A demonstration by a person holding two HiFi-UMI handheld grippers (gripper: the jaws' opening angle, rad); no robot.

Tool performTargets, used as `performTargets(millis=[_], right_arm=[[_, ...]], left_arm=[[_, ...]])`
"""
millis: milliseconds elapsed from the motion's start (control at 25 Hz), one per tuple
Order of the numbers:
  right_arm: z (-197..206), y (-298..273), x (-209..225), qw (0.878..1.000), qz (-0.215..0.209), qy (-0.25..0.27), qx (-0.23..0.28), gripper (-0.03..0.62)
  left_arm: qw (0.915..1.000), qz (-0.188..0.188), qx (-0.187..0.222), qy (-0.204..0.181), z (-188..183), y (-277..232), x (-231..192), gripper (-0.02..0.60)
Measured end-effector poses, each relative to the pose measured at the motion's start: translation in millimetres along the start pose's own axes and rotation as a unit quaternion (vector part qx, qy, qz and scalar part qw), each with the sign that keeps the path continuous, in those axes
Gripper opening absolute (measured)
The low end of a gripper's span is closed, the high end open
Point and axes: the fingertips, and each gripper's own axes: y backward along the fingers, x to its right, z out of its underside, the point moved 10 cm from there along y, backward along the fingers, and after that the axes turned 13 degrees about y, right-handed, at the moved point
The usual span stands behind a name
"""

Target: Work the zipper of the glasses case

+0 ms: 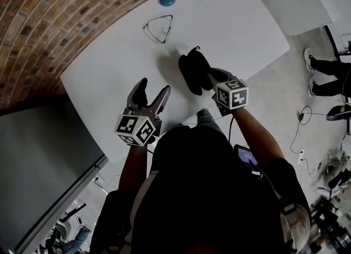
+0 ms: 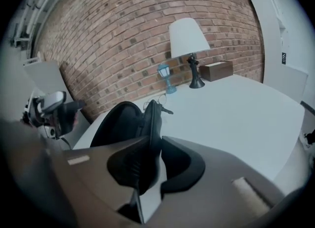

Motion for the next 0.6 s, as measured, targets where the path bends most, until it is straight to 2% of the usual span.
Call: performTargets(millis=[200, 400, 480, 600], right_arm=[[-27, 23, 2, 0.997, -0.048, -0.020, 0.062, 0.054], [-50, 43, 1, 0.991, -0.077, -0.023, 0.111, 0.055], [-58, 52, 0, 0.985, -0.102, -0.024, 0.135, 0.054], [-64, 62, -1, 0.975, -0.143, -0.031, 0.166, 0.054]], left_arm=[[0.9980, 0.043, 0.001, 0.047, -4, -19, 1, 0.365], [0.9920, 0.105, -0.006, 0.070, -8, -39, 9, 0.364], [0.9845, 0.147, -0.012, 0.095, -12, -48, 17, 0.364], [0.9662, 0.216, -0.030, 0.138, -18, -56, 30, 0.364]])
